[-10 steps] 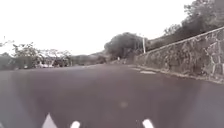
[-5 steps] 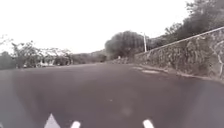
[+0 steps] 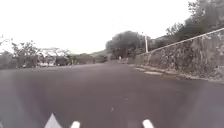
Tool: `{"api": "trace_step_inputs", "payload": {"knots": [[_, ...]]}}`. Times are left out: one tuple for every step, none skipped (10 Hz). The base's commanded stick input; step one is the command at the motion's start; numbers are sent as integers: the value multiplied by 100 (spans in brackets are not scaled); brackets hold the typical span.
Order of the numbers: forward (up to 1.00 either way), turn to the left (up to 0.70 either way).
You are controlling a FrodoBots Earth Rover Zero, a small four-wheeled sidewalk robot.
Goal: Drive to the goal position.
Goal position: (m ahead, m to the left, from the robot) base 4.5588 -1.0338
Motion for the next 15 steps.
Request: {"api": "trace_step_inputs", "payload": {"knots": [[50, 0], [50, 0], [50, 0], [50, 0], [50, 0], [50, 0], [50, 0], [50, 0], [50, 0], [50, 0], [50, 0], [50, -4], [50, -12], [50, -21], [50, -29]]}}
